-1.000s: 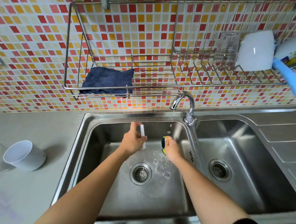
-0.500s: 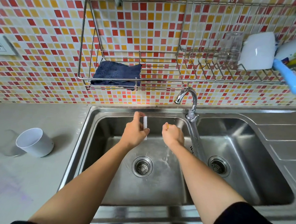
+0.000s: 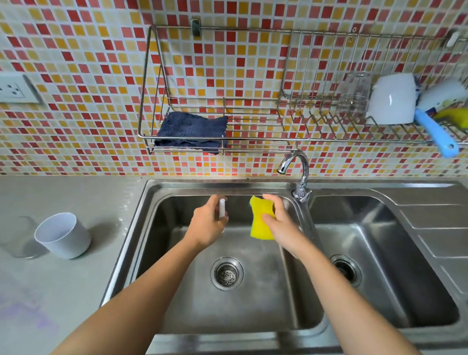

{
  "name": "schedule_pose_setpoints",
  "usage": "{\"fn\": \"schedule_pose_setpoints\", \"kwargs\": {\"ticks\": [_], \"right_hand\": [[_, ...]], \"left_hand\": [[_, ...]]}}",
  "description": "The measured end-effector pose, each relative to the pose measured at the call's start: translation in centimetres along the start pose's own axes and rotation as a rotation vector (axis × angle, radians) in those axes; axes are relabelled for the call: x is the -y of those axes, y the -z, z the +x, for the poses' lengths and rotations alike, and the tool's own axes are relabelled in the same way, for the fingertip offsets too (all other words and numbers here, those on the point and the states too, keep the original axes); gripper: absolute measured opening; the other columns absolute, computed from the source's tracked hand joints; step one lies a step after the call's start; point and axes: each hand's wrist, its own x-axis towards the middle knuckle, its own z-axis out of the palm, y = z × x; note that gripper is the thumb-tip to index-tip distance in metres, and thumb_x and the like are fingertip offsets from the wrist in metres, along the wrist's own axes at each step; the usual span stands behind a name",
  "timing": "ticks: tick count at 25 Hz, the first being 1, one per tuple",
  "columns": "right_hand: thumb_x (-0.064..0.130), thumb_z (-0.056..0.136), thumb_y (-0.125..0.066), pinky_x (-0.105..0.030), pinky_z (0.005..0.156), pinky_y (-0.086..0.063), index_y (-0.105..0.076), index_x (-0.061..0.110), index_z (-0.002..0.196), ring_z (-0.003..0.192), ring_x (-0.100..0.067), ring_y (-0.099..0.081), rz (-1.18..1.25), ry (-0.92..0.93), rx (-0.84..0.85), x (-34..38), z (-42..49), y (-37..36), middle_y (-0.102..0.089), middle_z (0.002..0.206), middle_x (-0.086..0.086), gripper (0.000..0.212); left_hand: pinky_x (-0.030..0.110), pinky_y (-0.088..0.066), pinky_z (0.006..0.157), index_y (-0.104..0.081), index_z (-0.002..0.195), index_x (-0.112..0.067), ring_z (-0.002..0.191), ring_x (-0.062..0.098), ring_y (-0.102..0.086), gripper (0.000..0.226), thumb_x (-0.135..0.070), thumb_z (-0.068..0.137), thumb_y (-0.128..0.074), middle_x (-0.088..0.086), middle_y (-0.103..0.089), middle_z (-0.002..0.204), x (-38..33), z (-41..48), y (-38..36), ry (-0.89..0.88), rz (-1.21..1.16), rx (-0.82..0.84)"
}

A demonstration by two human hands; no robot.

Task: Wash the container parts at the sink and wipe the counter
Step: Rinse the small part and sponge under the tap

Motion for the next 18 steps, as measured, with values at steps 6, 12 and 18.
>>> {"fn": "schedule_pose_setpoints", "kwargs": {"ticks": [6,12,18], "right_hand": [[0.025,0.09,-0.056,-0.028,0.094,-0.044,-0.054,0.043,0.104,0.113,-0.013,-0.052,0.026,0.411,-0.067,8.3,-2.0,4.2,-0.055,0.121,0.003,0.023],[0.013,0.089,-0.059,-0.032,0.1,-0.042,-0.041,0.025,0.134,0.122,-0.024,-0.046,0.0,0.28,-0.105,18.7,6.1,6.1,-0.042,0.138,-0.006,0.049],[0.007,0.095,-0.044,-0.033,0.101,-0.035,-0.03,0.008,0.142,0.132,-0.027,-0.035,-0.417,-0.103,0.133,20.4,11.4,4.4,-0.031,0.148,-0.012,0.049]], "left_hand": [[0.034,-0.051,0.076,-0.051,0.111,-0.012,0.083,0.022,-0.066,0.026,-0.011,0.087,-0.06,0.007,-0.069,0.09,0.3,-0.8,1.8,-0.056,-0.041,-0.011],[0.028,-0.053,0.072,-0.052,0.11,-0.014,0.078,0.015,-0.066,0.023,-0.011,0.088,-0.06,0.004,-0.068,0.088,-0.5,-1.2,3.7,-0.087,-0.097,-0.008],[0.034,-0.056,0.079,-0.053,0.112,-0.021,0.086,0.013,-0.067,0.03,-0.008,0.086,-0.062,-0.004,-0.067,0.092,-0.3,-1.6,5.8,-0.074,-0.176,-0.017]]}}
